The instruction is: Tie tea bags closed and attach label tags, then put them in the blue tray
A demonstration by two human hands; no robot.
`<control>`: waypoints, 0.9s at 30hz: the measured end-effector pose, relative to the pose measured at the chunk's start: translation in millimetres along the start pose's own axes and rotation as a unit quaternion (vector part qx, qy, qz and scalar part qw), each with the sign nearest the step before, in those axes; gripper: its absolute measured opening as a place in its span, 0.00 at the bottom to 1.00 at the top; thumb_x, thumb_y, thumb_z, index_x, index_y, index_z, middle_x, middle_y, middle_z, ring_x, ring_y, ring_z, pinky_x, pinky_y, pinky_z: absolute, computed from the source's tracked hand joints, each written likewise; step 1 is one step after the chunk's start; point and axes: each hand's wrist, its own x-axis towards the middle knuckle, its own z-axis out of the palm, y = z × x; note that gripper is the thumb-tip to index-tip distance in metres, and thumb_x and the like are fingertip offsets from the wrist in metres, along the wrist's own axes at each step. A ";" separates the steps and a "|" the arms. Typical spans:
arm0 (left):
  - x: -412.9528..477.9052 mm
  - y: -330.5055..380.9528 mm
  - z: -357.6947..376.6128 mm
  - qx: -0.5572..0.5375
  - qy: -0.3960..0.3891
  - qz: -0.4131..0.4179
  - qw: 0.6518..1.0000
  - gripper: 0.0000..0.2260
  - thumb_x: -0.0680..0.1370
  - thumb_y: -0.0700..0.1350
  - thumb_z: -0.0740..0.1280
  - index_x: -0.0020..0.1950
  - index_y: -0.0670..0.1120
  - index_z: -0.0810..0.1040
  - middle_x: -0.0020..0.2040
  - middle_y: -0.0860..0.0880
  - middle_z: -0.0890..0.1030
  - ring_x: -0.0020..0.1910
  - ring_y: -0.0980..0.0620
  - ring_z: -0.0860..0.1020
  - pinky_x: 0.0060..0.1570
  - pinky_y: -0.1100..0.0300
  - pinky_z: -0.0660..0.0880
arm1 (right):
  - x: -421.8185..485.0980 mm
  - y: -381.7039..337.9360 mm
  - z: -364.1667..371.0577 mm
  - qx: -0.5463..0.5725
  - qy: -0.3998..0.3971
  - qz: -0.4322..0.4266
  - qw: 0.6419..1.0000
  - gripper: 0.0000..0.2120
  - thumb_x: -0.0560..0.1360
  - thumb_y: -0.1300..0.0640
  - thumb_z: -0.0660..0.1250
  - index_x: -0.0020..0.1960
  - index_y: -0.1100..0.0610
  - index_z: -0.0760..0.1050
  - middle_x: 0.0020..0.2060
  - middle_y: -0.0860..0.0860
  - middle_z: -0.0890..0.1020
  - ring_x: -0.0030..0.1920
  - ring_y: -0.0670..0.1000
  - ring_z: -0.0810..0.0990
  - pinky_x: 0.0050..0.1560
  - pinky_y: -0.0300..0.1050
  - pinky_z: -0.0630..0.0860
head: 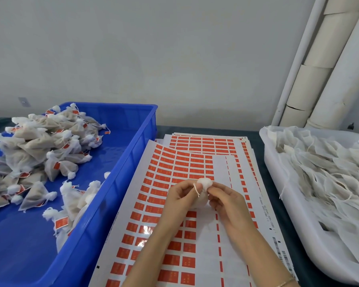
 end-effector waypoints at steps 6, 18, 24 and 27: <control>2.8 -5.1 3.0 -0.007 0.049 -0.059 0.997 0.03 0.74 0.48 0.71 0.47 0.53 0.81 0.41 0.59 0.83 0.45 0.58 0.81 0.40 0.69 0.77 | 0.6 3.7 -0.5 -0.049 0.055 -0.072 0.995 0.06 0.72 0.59 0.73 0.46 0.49 0.83 0.40 0.42 0.85 0.44 0.48 0.83 0.37 0.33 0.78; 3.1 -1.7 -1.2 -0.096 0.057 -0.128 0.986 0.09 0.75 0.47 0.70 0.53 0.45 0.83 0.50 0.45 0.83 0.53 0.45 0.81 0.56 0.47 0.78 | -7.6 4.7 2.0 -0.265 0.055 -0.303 0.914 0.12 0.71 0.62 0.73 0.40 0.46 0.77 0.36 0.38 0.80 0.44 0.39 0.80 0.41 0.25 0.74; 1.2 -1.3 -0.7 -0.105 0.047 -0.112 0.987 0.07 0.75 0.48 0.69 0.47 0.48 0.85 0.48 0.46 0.84 0.53 0.45 0.81 0.57 0.49 0.78 | -7.0 8.2 -0.5 -0.323 0.075 -0.316 0.889 0.08 0.69 0.63 0.75 0.44 0.51 0.82 0.38 0.40 0.80 0.37 0.41 0.79 0.39 0.21 0.72; 0.7 0.6 -0.4 -0.112 0.039 -0.102 0.988 0.07 0.73 0.51 0.69 0.44 0.53 0.86 0.46 0.49 0.84 0.52 0.48 0.81 0.55 0.54 0.78 | -6.4 9.9 0.0 -0.339 0.077 -0.336 0.875 0.08 0.68 0.63 0.76 0.46 0.56 0.84 0.40 0.41 0.79 0.36 0.39 0.78 0.40 0.19 0.70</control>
